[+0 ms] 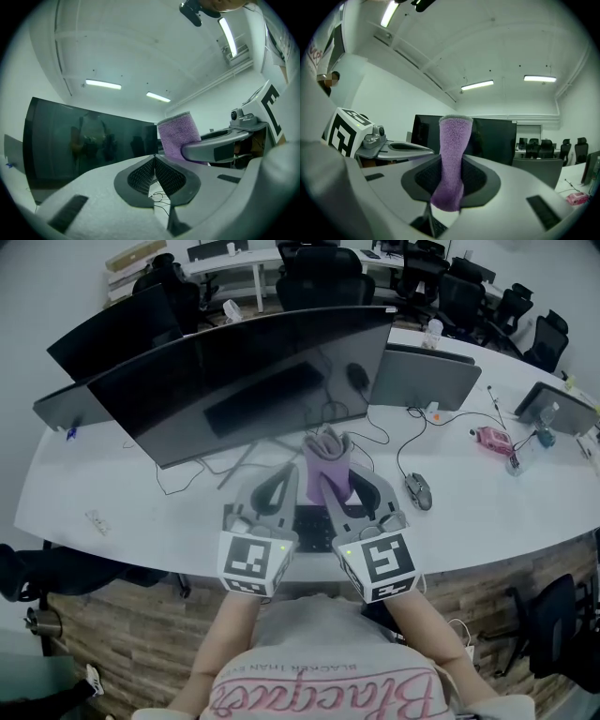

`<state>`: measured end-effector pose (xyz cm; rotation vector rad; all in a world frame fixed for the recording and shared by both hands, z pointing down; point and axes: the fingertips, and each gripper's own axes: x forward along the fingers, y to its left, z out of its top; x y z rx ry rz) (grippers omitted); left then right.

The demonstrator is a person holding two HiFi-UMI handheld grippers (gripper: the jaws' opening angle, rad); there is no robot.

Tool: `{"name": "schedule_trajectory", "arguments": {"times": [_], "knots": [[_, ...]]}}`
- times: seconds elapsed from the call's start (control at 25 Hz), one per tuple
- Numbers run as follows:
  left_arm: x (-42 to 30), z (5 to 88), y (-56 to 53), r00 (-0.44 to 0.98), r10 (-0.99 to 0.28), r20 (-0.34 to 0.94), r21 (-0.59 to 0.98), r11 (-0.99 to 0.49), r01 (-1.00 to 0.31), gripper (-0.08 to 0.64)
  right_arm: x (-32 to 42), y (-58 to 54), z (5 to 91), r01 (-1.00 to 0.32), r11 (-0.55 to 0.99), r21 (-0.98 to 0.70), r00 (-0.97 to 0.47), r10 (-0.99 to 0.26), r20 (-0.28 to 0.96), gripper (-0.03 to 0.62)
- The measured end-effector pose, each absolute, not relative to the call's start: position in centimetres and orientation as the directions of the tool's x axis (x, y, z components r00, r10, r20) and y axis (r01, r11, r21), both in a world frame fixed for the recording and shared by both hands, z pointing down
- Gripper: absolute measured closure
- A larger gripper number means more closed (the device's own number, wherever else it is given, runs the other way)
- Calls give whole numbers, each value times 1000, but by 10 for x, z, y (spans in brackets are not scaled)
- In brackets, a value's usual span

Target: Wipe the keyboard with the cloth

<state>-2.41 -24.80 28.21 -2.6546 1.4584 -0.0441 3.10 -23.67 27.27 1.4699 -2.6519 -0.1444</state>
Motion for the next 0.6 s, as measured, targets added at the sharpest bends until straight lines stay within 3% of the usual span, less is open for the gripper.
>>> {"name": "schedule_trajectory", "arguments": {"times": [0.6], "knots": [[-42,282,-243,530,-847,-34,-106,-524,-845,555,7,-235,281,-844,523,122,-519,-852,65,502]]}}
